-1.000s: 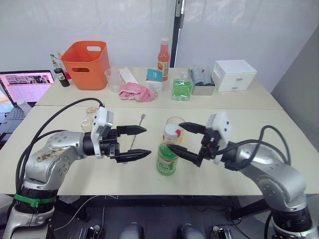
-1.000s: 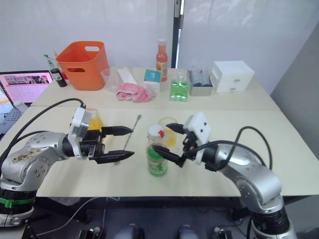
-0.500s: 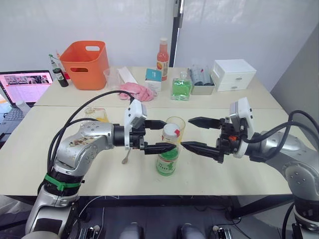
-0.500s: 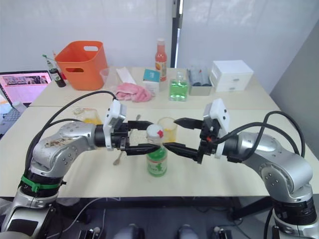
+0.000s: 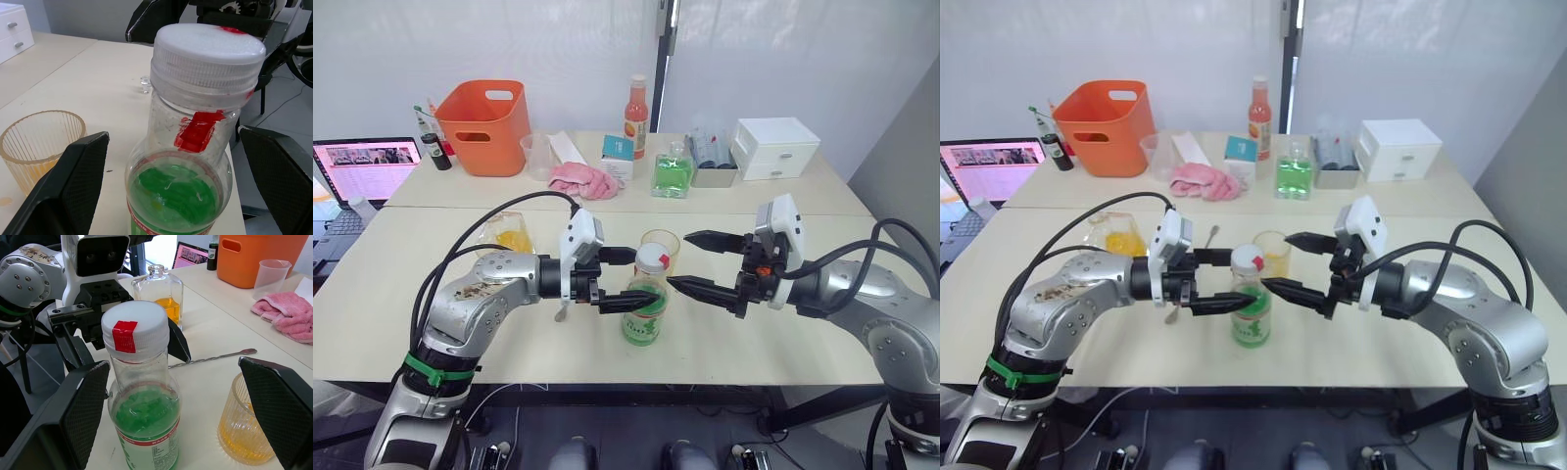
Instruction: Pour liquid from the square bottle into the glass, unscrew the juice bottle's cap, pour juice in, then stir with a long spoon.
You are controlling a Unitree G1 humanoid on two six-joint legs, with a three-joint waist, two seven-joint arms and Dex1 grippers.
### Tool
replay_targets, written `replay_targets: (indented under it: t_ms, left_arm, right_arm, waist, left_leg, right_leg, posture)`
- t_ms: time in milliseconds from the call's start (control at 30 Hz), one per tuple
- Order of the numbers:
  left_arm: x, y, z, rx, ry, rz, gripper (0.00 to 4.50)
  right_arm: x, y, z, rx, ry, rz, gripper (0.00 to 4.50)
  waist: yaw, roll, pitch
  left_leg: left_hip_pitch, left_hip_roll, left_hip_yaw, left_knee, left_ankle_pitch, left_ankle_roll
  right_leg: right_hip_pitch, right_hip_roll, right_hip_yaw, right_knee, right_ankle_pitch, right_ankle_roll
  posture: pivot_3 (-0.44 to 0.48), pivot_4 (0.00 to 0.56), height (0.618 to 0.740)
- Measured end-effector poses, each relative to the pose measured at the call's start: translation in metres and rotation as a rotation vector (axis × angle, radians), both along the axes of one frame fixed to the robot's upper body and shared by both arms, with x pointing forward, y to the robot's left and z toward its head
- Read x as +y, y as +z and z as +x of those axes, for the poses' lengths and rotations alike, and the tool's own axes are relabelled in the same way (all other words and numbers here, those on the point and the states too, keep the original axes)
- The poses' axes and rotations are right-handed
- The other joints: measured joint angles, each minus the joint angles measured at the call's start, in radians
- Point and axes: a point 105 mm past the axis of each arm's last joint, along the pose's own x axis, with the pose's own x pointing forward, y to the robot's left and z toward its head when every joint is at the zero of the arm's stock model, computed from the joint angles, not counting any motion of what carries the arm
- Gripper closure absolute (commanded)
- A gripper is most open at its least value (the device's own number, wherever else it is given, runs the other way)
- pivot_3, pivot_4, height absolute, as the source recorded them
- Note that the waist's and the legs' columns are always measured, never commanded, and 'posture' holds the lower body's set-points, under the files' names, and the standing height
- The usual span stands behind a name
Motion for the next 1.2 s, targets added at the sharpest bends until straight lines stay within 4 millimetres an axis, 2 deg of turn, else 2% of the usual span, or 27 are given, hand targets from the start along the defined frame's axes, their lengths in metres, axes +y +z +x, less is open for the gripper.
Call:
replay_targets:
  t_ms: [233,533,567,633,1000,1200]
  left_arm:
    - [-0.003,0.0,-0.001,0.003,-0.01,-0.014,0.0]
    - [-0.006,0.003,0.001,-0.013,-0.014,-0.029,2.84]
    - [-0.006,0.003,0.002,-0.014,-0.013,-0.028,3.04]
    - [-0.006,0.003,0.002,-0.017,-0.012,-0.028,3.15]
    - [-0.005,0.002,0.001,-0.063,-0.068,-0.018,3.15]
    - [-0.004,0.002,0.001,-0.083,-0.107,-0.016,3.15]
  right_arm:
    - [0.0,0.0,0.0,-0.002,-0.005,0.001,0.04]
    - [0.001,0.008,-0.011,-0.006,0.043,0.047,0.0]
    - [0.001,0.008,-0.012,-0.003,0.045,0.049,0.0]
    - [0.001,0.007,-0.013,0.005,0.051,0.053,0.0]
    - [0.007,0.013,-0.009,-0.024,0.048,0.027,0.0]
    - [0.032,0.022,-0.005,-0.072,0.1,-0.01,0.0]
  waist:
    - [0.0,0.0,0.0]
    - [0.001,0.0,0.0]
    - [0.001,0.0,0.0]
    - [0.0,0.0,0.0]
    - [0.0,0.0,0.0]
    - [0.0,0.0,0.0]
  left_leg:
    - [0.0,0.0,0.0,0.0,0.0,0.0]
    - [0.0,0.0,-0.001,0.0,0.0,0.0]
    - [0.0,0.0,-0.001,0.0,0.0,0.0]
    - [0.0,0.0,-0.002,0.0,0.0,0.0]
    - [0.0,0.0,-0.001,0.0,0.0,0.0]
    - [0.0,0.0,-0.001,0.0,0.0,0.0]
  right_leg:
    - [0.0,0.0,0.0,0.0,0.0,0.0]
    - [0.0,0.0,0.0,0.0,0.0,0.0]
    - [0.0,0.0,0.0,0.0,0.0,0.0]
    - [0.0,0.0,0.0,0.0,0.0,0.0]
    - [0.0,0.0,0.0,0.0,0.0,0.0]
    - [0.0,0.0,0.0,0.0,0.0,0.0]
  posture:
    - [0.0,0.15,0.715]
    - [0.0,0.15,0.715]
    - [0.0,0.15,0.715]
    - [0.0,0.15,0.715]
    - [0.0,0.15,0.715]
    - [0.0,0.15,0.715]
